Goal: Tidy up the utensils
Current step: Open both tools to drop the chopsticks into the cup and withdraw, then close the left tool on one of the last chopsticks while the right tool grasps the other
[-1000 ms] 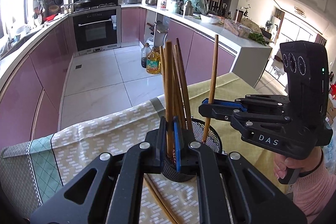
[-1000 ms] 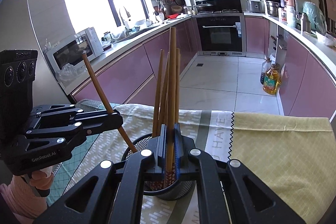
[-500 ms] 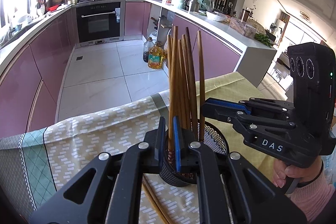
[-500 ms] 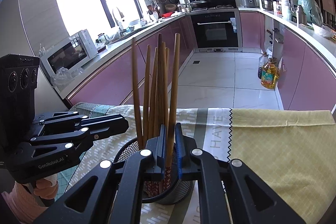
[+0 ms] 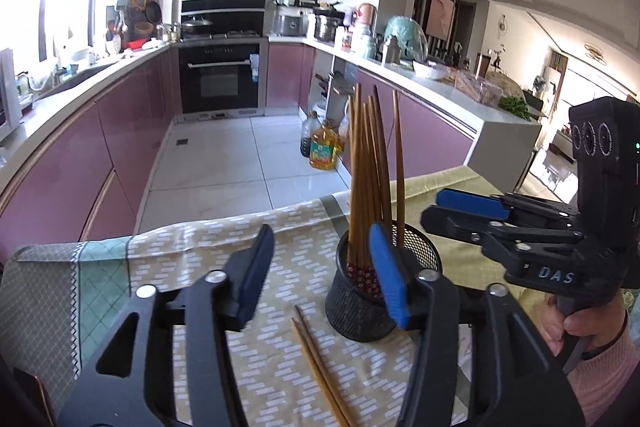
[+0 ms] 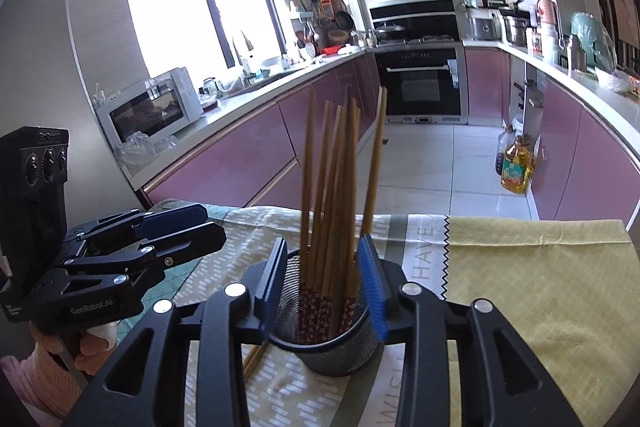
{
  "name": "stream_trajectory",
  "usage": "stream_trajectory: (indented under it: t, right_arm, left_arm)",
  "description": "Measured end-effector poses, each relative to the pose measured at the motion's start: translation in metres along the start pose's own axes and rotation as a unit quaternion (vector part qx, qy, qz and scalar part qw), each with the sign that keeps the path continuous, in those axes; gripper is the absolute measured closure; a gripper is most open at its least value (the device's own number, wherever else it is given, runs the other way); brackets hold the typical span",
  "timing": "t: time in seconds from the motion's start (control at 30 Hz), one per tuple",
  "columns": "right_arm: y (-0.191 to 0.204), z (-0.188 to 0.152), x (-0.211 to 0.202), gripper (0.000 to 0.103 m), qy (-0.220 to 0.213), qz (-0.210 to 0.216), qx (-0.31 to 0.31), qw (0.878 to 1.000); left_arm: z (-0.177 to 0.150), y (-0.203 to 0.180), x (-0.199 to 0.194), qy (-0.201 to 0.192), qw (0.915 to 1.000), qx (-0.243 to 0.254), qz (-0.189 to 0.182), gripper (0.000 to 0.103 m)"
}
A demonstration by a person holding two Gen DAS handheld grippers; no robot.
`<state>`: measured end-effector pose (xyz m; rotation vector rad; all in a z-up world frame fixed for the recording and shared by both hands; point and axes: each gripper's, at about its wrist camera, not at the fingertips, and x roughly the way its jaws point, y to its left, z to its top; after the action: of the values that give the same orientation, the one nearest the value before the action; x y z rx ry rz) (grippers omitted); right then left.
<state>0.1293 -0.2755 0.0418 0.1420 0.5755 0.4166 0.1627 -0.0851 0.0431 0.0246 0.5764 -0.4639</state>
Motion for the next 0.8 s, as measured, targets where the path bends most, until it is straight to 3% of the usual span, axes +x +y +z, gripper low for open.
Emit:
stream_trajectory:
  t: [0.1,0.37,0.67,0.8]
  right_arm:
    - [0.010,-0.006,-0.014,0.055,-0.014,0.010,-0.013,1.000]
    - [0.032,-0.034,-0.027,0.050,0.001,0.046,-0.032,0.998]
    - [0.057,-0.097,0.023,0.050,0.119,0.061,-0.036,0.990]
    - [0.066,-0.112,0.036,0.050,0.145,0.058,-0.039,0.987]
  left_arm:
    - [-0.009,0.005,-0.019,-0.021,0.9996,-0.005,0.016,0.030]
    - [-0.044,0.015,-0.049,-0.036,0.9975,-0.008,0.061,0.011]
    - [-0.087,0.031,-0.051,0.008,0.9957,-0.024,0.089,0.011]
    - [-0.101,0.038,-0.049,0.026,0.9948,-0.045,0.088,0.012]
